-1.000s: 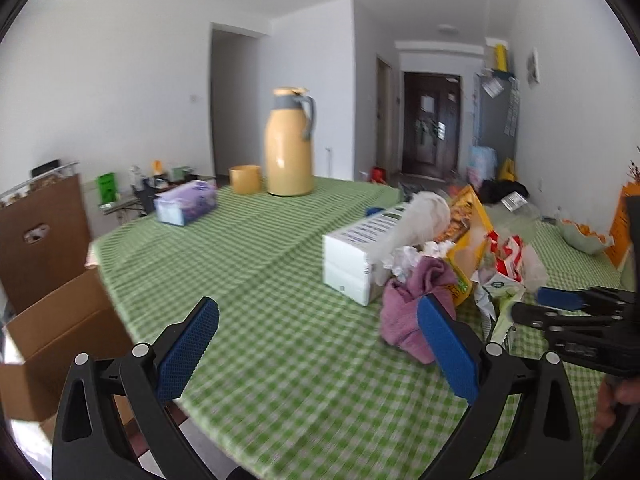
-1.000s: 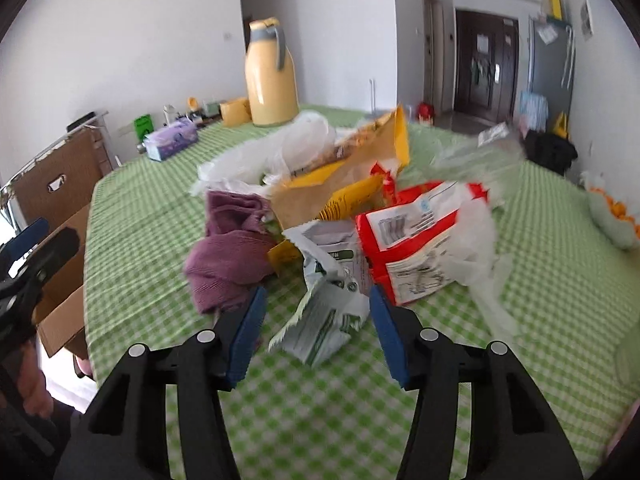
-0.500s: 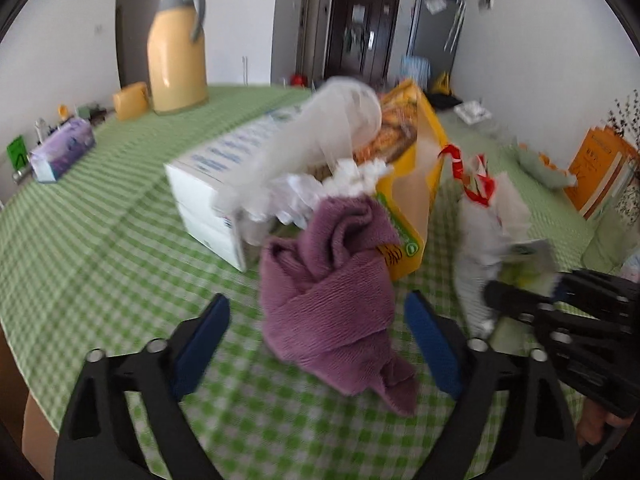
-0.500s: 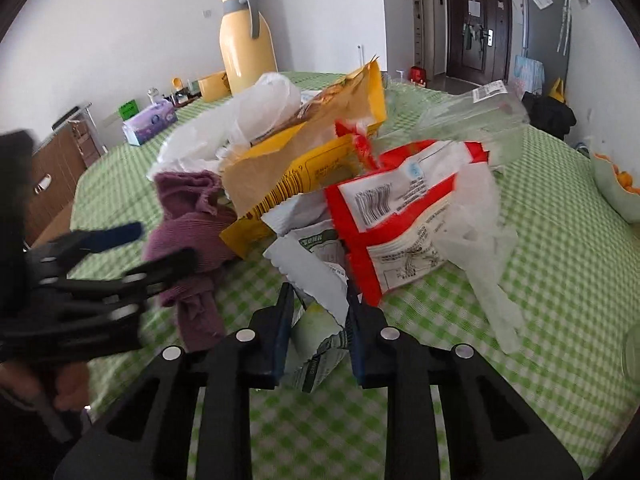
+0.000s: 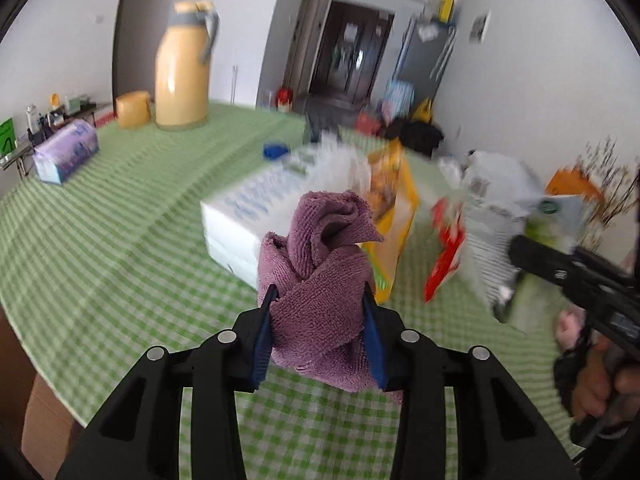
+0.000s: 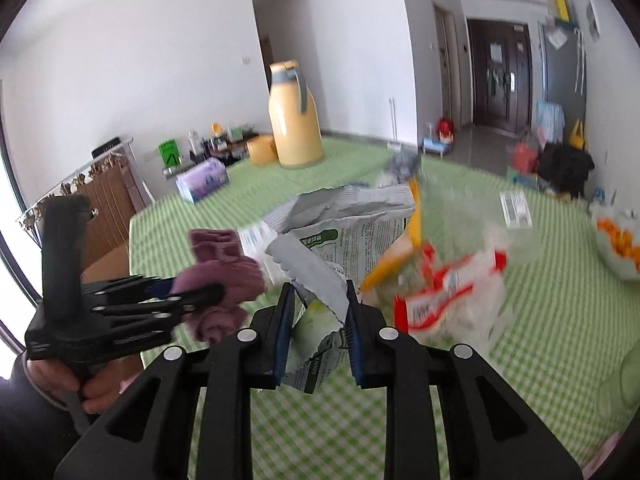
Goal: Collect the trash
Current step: 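Grasp the purple cloth with the left tool while the right tool grasps the white-green wrapper, then carry cloth and wrapper to the cardboard box and open both tools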
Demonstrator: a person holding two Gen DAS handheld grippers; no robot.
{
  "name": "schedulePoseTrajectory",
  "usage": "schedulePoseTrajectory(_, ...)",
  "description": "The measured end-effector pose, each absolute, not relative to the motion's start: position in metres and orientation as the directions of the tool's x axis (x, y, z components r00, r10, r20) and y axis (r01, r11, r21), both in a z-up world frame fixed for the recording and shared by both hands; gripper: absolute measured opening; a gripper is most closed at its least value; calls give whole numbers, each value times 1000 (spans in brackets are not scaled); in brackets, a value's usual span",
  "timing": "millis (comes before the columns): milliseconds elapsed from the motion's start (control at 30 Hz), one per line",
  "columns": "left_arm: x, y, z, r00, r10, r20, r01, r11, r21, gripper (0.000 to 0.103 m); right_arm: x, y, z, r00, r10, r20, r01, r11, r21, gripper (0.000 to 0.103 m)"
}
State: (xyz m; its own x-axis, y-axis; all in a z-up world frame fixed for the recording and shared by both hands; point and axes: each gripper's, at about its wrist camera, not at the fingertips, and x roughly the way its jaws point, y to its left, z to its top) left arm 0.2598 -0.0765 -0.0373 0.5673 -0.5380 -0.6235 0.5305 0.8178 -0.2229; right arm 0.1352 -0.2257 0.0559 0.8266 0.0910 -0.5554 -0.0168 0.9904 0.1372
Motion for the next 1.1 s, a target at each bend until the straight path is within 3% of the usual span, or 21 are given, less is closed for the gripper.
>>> schedulePoseTrajectory(133, 258, -28, -6, 653, -540, -531, 497, 835, -238, 36, 156, -198, 76, 849, 100, -520, -69, 995, 79, 24)
schedulePoseTrajectory(300, 259, 53, 16, 786, -395, -475, 334, 919, -210, 36, 198, -139, 87, 839, 185, -512, -200, 979, 26, 24)
schedulePoseTrajectory(567, 251, 227, -2, 844, 3, -536, -126, 973, -193, 36, 273, 25, 79, 672, 456, -583, -572, 820, -17, 24)
schedulePoseTrajectory(767, 234, 330, -31, 753, 204, -626, -383, 909, -165, 36, 311, 154, 47, 400, 635, -661, -784, 610, 113, 24)
schedulePoseTrajectory(900, 238, 369, -70, 668, 199, -717, -455, 871, -182, 36, 331, 237, 12, 152, 679, -718, -847, 464, 259, 24)
schedulePoseTrajectory(1100, 272, 397, -141, 538, 18, -843, -483, 826, -290, 37, 372, 298, -43, -42, 591, -805, -799, 464, 382, 24)
